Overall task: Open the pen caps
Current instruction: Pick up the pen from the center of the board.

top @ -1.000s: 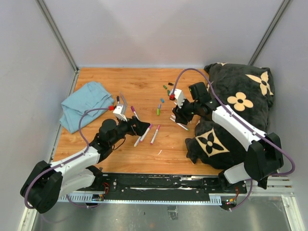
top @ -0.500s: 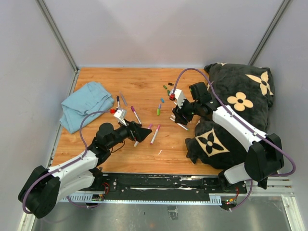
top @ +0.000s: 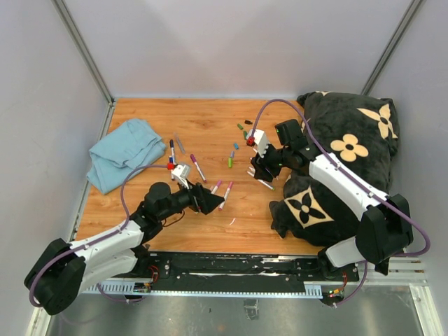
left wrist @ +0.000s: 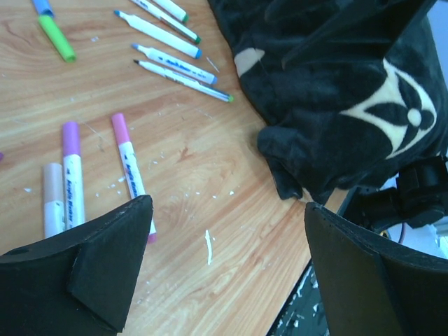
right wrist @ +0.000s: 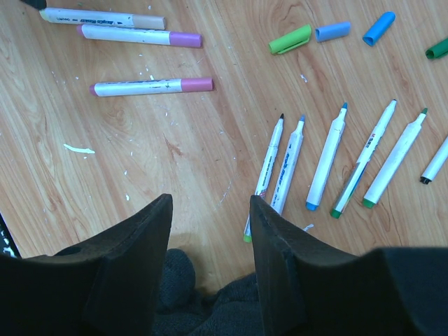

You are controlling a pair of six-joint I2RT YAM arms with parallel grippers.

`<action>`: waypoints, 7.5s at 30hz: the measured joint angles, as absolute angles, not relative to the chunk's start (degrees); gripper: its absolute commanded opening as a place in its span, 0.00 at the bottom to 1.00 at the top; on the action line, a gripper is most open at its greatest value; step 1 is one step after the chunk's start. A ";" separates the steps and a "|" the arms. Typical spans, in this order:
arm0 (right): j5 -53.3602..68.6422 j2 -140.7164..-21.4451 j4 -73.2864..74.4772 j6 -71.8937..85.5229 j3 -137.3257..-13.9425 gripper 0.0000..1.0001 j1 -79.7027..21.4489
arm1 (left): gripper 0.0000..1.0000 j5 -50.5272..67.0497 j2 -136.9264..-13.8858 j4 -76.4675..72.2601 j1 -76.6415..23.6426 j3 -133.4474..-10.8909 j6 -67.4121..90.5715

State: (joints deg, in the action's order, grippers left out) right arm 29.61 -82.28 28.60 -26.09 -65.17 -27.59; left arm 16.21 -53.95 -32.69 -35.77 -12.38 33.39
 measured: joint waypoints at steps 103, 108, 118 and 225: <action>33.06 -81.95 28.80 -26.15 -65.17 0.50 -27.24 | 0.14 -15.31 -96.40 0.51 -52.34 -47.97 18.48; 33.17 -81.93 28.82 -26.15 -65.17 0.50 -27.22 | 0.20 -15.31 -96.38 0.56 -52.34 -47.94 18.48; 33.47 -81.93 28.82 -26.13 -65.17 0.50 -27.22 | 0.20 -15.33 -96.40 0.64 -52.31 -47.94 18.48; 53.10 -80.18 1.45 8.84 -52.99 0.01 -32.21 | 0.16 -17.76 -86.35 -87.72 -55.35 -16.64 42.57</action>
